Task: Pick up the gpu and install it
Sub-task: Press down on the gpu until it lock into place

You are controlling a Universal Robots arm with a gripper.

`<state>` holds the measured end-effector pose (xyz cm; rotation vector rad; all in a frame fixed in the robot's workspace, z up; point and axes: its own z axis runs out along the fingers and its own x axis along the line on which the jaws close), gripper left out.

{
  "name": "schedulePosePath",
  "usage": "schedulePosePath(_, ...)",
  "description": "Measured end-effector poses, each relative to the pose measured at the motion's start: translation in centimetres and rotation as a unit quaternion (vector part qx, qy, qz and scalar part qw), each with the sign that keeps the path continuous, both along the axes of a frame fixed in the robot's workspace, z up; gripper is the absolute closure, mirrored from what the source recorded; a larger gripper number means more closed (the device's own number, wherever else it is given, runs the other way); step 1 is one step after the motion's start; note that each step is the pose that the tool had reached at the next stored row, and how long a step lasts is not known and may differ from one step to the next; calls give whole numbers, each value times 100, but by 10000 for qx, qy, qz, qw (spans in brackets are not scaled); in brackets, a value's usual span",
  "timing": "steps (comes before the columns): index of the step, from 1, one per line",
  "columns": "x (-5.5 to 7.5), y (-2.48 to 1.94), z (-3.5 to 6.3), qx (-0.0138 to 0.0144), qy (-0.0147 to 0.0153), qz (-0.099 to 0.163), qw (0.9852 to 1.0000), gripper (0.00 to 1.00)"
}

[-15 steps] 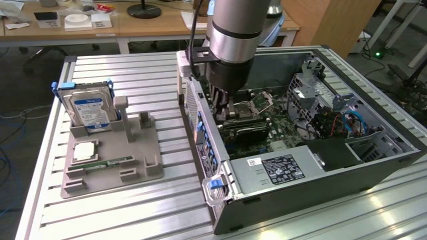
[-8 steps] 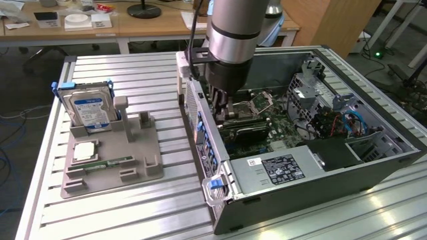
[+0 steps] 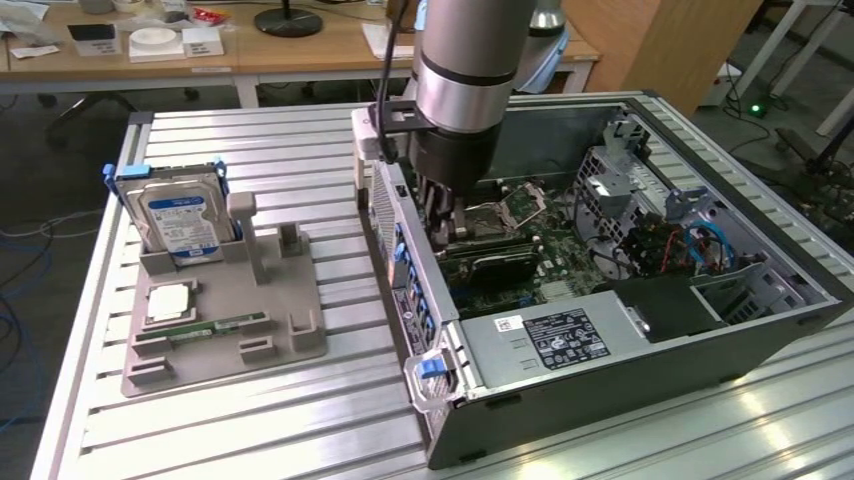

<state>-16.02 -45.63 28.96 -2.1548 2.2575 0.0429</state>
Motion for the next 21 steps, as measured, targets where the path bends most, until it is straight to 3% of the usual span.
schedulePosePath(7,95,0,-37,-2,37,26,10000,89)
schedulePosePath(12,97,0,54,-12,38,49,10000,89)
schedulePosePath(17,97,6,94,-51,41,63,10000,89)
schedulePosePath(21,87,7,139,-66,42,68,9999,89)
